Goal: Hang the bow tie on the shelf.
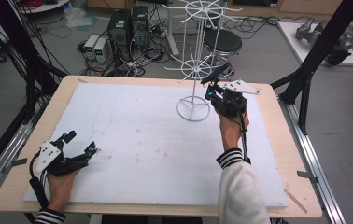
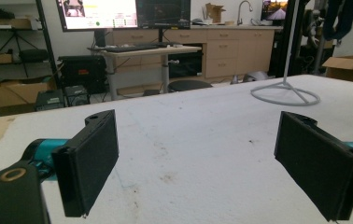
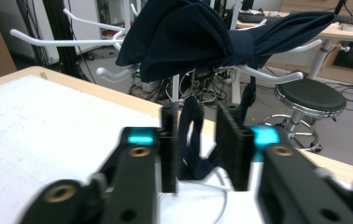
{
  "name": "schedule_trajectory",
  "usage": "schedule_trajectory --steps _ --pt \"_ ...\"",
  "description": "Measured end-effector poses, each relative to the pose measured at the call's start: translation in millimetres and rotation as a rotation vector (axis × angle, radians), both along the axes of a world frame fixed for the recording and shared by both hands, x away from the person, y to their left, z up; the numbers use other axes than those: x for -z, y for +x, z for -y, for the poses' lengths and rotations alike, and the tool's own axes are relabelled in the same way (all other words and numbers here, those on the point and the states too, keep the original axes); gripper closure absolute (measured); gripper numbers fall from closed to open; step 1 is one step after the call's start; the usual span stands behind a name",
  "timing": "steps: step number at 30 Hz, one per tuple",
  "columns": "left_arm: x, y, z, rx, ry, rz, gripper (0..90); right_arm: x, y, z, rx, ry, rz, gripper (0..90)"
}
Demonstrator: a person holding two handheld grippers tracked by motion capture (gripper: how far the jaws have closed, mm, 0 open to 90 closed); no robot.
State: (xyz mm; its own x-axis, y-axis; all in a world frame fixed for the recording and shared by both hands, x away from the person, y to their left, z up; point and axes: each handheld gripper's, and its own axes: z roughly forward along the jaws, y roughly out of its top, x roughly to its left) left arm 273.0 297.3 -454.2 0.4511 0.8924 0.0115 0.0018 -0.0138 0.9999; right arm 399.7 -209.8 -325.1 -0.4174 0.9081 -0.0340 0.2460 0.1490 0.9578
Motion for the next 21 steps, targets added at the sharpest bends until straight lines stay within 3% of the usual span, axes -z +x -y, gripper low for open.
schedule_trajectory --steps 1,2,3,4,5,7,8,14,15,17,18,20,21 --pt "-0.1 0.1 0.0 0.0 -0.002 -0.002 14.1 0.0 0.0 0.0 0.0 0.0 0.0 60.3" --pt "-0.1 0.1 0.1 0.0 -0.003 -0.002 14.1 -0.3 -0.4 1.4 -0.003 -0.009 -0.006 46.1" --pt "-0.1 0.1 0.0 0.0 -0.002 -0.001 14.1 -0.3 -0.4 1.4 -0.003 -0.009 -0.006 46.1" --pt "-0.1 0.1 0.0 0.0 -0.001 -0.002 14.1 -0.3 -1.7 2.6 -0.004 -0.021 -0.012 32.0" --pt "-0.1 0.2 0.1 0.0 -0.002 -0.002 14.1 -0.3 -1.7 2.6 -0.004 -0.021 -0.012 32.0" --pt "-0.1 0.1 0.3 0.0 -0.001 0.0 14.1 0.4 -4.6 4.1 -0.006 -0.019 -0.008 22.6" --pt "-0.2 0.0 0.1 0.0 0.003 -0.001 14.1 1.4 -9.1 5.5 -0.004 -0.016 -0.001 11.7" --pt "0.0 -0.2 0.0 -0.001 -0.002 0.002 14.1 5.4 -26.4 17.4 -0.044 0.008 0.03 9.0" --pt "0.2 -0.5 0.0 -0.002 -0.004 0.005 14.1 9.2 -39.5 25.0 -0.055 0.025 0.035 9.0" --pt "0.2 -0.9 -0.4 -0.001 -0.004 0.008 14.1 11.2 -44.9 27.8 -0.055 0.031 0.045 9.0" --pt "0.3 -0.8 -0.8 0.0 -0.006 0.007 14.1 18.6 -61.3 36.9 -0.069 0.058 0.066 9.0" --pt "0.3 -0.8 -1.0 0.003 -0.01 0.008 14.1 21.2 -66.7 39.7 -0.07 0.066 0.066 9.0" --pt "0.3 -0.9 -1.0 0.002 -0.009 0.008 14.1 29.7 -82.3 47.8 -0.077 0.08 0.084 9.0"
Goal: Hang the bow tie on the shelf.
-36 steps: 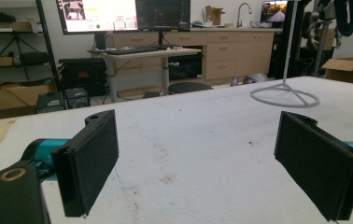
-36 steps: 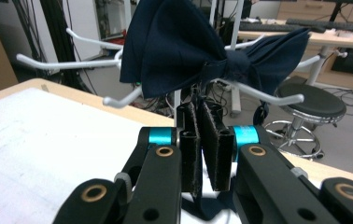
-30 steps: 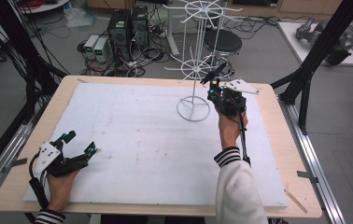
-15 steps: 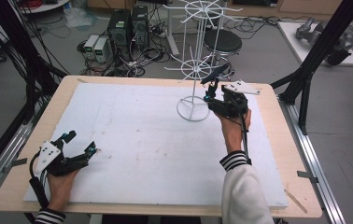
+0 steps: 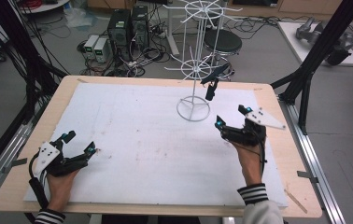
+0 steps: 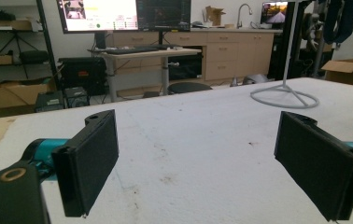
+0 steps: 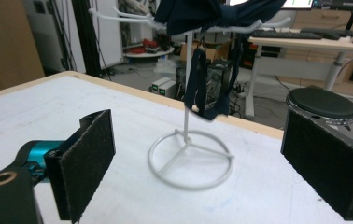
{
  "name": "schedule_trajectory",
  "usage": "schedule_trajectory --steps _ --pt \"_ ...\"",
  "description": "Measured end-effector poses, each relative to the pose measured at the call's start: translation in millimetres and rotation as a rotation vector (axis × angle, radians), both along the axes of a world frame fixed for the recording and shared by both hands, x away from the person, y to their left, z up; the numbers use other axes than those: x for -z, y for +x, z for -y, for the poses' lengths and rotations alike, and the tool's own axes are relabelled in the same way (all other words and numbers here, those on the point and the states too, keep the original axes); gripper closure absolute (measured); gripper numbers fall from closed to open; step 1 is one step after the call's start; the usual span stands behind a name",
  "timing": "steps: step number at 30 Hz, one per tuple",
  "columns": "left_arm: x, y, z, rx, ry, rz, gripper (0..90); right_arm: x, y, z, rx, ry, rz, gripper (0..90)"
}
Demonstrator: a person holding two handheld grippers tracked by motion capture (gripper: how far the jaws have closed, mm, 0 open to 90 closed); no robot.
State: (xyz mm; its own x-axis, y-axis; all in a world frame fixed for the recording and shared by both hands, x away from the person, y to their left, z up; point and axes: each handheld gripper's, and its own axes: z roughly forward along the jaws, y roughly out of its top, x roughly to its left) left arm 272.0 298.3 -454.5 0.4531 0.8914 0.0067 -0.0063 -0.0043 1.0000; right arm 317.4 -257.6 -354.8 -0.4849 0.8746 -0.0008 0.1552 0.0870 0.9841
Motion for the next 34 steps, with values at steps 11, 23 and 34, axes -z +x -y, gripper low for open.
schedule_trajectory --steps 11,23,34 --pt "0.3 -0.5 -0.6 -0.001 -0.009 0.007 14.1 44.3 -46.7 26.6 0.019 0.055 0.088 9.0" --pt "0.8 -2.8 -0.6 -0.009 -0.012 0.026 14.0 99.8 -58.5 26.9 0.022 0.128 0.124 9.1" --pt "0.8 -3.5 -0.8 -0.008 -0.018 0.025 14.1 99.6 -57.8 22.9 0.022 0.086 0.13 9.1"
